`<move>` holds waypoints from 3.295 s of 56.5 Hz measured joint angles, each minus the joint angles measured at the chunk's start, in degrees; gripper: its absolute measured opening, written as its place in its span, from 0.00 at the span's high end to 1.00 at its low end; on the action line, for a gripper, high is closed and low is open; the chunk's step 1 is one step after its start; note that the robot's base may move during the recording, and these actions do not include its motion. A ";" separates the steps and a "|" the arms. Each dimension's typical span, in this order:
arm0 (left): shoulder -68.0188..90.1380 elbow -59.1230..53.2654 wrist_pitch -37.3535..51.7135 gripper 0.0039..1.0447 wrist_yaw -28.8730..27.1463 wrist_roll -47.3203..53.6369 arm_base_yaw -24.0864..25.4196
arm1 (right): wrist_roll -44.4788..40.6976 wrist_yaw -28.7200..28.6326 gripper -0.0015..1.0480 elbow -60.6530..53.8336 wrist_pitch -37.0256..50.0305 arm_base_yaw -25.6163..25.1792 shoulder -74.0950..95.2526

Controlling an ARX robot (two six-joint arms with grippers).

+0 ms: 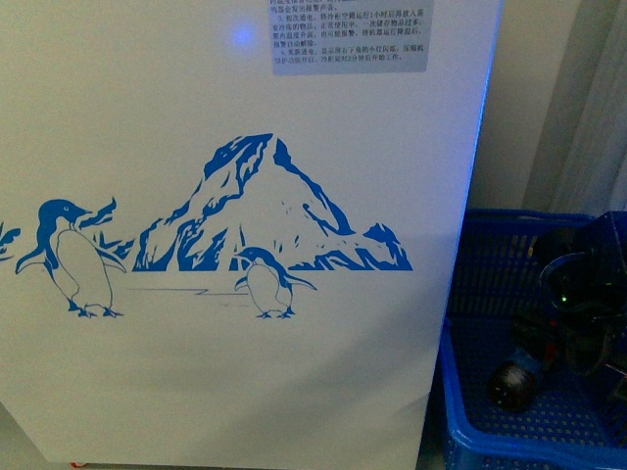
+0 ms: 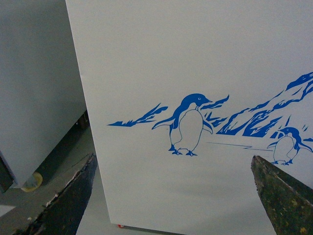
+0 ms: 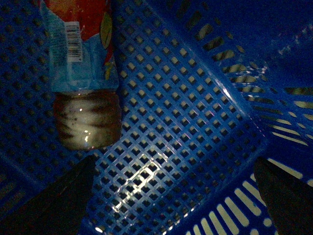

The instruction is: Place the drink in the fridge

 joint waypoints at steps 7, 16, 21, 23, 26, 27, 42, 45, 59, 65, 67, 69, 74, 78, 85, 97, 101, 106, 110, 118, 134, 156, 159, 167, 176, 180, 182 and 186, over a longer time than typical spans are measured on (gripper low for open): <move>0.00 0.00 0.00 0.08 0.00 0.00 0.00 | 0.07 0.11 0.07 10.80 -5.42 -0.26 7.15; 0.00 0.00 0.00 0.08 0.02 0.00 0.00 | 0.11 -0.68 0.07 28.50 -14.53 -0.31 17.84; 0.00 0.00 0.00 0.08 0.00 0.00 0.00 | 0.13 -1.31 0.07 34.67 -17.90 -0.13 21.70; 0.00 0.00 0.00 0.08 0.00 0.00 0.00 | 0.04 -1.29 0.07 36.79 -19.02 0.00 22.99; 0.00 0.00 0.00 0.08 0.00 0.00 0.00 | 0.11 -1.38 0.07 39.01 -20.26 0.13 24.61; 0.00 0.00 0.00 0.08 0.00 0.00 0.00 | 0.11 -1.38 0.07 39.01 -20.26 0.13 24.61; 0.00 0.00 0.00 0.08 0.00 0.00 0.00 | -1.14 -1.27 0.07 49.07 -20.98 0.13 30.32; 0.00 0.00 0.00 0.08 0.00 0.00 0.00 | -1.99 -1.66 0.07 50.36 -20.09 0.13 31.26; 0.00 0.00 0.00 0.08 0.00 0.00 0.00 | -2.21 -5.22 0.07 51.17 -17.90 0.33 32.70; 0.00 0.00 0.00 0.08 0.00 0.00 0.00 | -0.81 -7.15 0.07 51.17 -18.27 0.59 32.76; 0.00 0.00 0.00 0.08 0.00 0.00 0.00 | -0.46 -8.17 0.07 51.17 -18.47 0.83 32.74; 0.00 0.00 0.00 0.08 0.00 0.00 0.00 | 0.28 -8.55 0.07 51.19 -18.60 0.87 32.70; 0.00 0.00 0.00 0.08 0.00 0.00 0.00 | 1.14 -10.10 0.07 51.19 -19.12 0.94 32.52; 0.00 0.00 0.00 0.08 0.00 0.00 0.00 | 2.80 -11.43 0.07 51.19 -19.43 1.07 32.35; 0.00 0.00 0.00 0.08 0.00 0.00 0.00 | 4.52 -13.53 0.07 51.17 -19.41 1.25 31.06; 0.00 0.00 0.00 0.08 0.02 0.00 0.00 | 6.58 -14.56 0.07 51.19 -18.62 1.60 24.96; 0.00 0.00 0.00 0.08 0.00 0.00 0.00 | 6.56 -14.34 0.07 51.30 -18.38 1.66 23.93; 0.00 0.00 0.00 0.08 0.00 0.00 0.00 | 6.58 -13.46 0.07 51.60 -18.73 1.75 23.56; 0.00 0.00 0.00 0.08 0.00 0.00 0.00 | 6.80 -12.90 0.07 51.60 -19.50 1.75 23.93; 0.00 0.00 0.00 0.08 0.00 0.00 0.00 | 7.41 -11.41 0.07 51.60 -19.82 1.62 25.53; 0.00 0.00 0.00 0.08 0.00 0.00 0.00 | 7.48 -9.44 0.07 51.60 -16.46 1.57 30.99; 0.00 0.00 0.00 0.08 0.00 0.00 0.00 | 6.36 -9.44 0.07 51.60 -12.39 2.64 32.70; 0.00 0.00 0.00 0.08 0.00 0.00 0.00 | 5.03 -8.44 0.07 51.60 -11.23 3.06 32.87; 0.00 0.00 0.00 0.08 0.00 0.00 0.00 | 2.71 -6.32 0.07 51.60 -10.27 3.65 32.87; 0.00 0.00 0.00 0.08 0.00 0.00 0.00 | -0.74 -5.29 0.07 51.60 -9.68 4.17 32.87; 0.00 0.00 0.00 0.08 0.00 0.00 0.00 | -1.75 -5.70 0.07 51.60 -9.42 4.22 32.87; 0.00 0.00 0.00 0.08 0.00 0.00 0.00 | -2.32 -5.90 0.07 51.60 -9.22 4.26 32.87; 0.00 0.00 0.00 0.08 -0.04 0.00 0.00 | -2.49 -6.03 0.07 51.60 -9.44 4.50 32.87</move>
